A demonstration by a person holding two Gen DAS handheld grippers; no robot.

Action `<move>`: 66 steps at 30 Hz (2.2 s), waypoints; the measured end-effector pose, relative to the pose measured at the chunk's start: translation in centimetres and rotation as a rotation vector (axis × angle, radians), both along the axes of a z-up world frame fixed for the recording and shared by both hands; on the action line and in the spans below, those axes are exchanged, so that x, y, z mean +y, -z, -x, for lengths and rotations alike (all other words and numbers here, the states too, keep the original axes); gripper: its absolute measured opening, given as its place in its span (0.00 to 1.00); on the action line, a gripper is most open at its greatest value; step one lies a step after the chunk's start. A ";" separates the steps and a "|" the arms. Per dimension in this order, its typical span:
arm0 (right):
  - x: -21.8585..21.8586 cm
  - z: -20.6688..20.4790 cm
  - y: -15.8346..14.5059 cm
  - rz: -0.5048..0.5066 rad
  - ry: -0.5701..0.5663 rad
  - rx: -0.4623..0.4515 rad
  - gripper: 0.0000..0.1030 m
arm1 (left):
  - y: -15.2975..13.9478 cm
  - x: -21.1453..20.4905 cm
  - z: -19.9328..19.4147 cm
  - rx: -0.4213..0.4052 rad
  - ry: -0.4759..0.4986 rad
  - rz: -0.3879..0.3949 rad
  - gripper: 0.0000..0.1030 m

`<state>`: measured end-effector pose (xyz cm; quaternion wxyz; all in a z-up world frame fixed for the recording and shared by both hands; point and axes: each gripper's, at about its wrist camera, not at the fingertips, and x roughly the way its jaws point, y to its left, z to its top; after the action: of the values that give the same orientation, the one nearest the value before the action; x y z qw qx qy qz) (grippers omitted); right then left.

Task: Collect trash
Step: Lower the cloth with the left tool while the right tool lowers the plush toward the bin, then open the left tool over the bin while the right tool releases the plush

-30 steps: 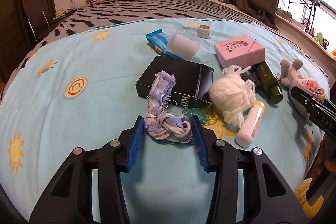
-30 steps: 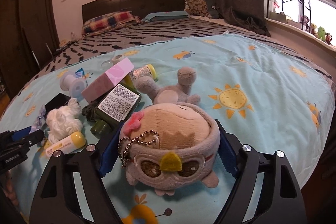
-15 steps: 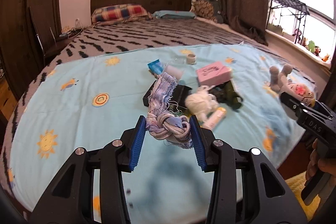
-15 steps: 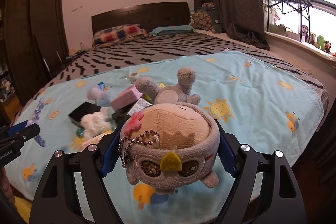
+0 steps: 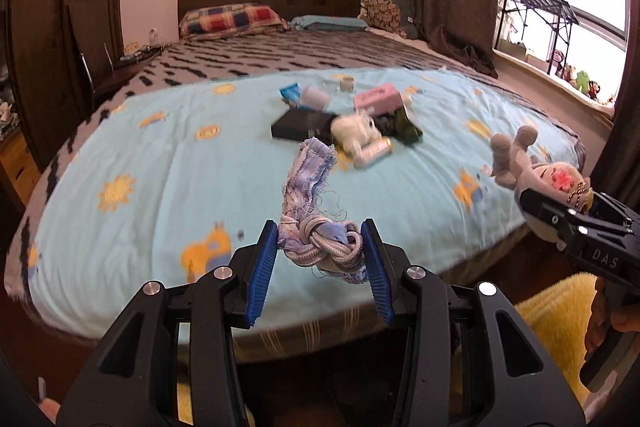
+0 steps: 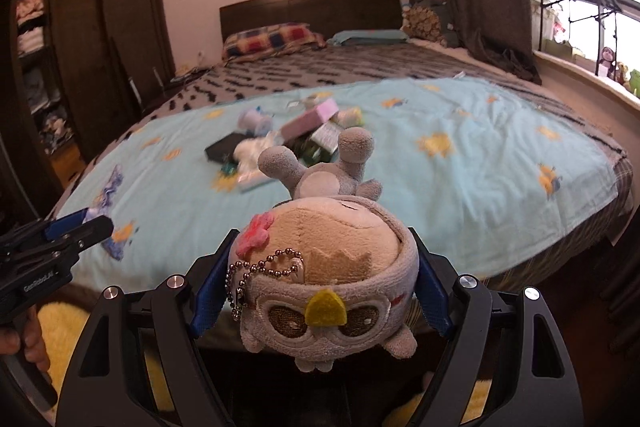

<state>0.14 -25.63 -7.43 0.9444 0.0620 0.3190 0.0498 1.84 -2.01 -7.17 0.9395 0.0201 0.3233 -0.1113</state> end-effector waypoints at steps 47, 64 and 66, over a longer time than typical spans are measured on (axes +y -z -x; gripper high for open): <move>0.7 -0.6 14.0 -0.070 0.009 0.389 0.87 | 17.3 -2.5 -0.4 0.470 0.131 -0.043 0.72; -2.4 -5.9 2.6 -0.017 0.044 0.092 0.87 | 4.6 -2.1 -4.0 0.146 0.129 -0.061 0.83; -2.5 -7.1 2.4 -0.004 0.053 0.083 0.87 | 4.6 -2.0 -5.4 0.146 0.133 -0.045 0.83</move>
<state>7.21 -28.16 -9.86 0.9313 0.0742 0.3560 0.0227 7.22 -4.03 -11.76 0.9033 0.0545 0.3913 -0.1673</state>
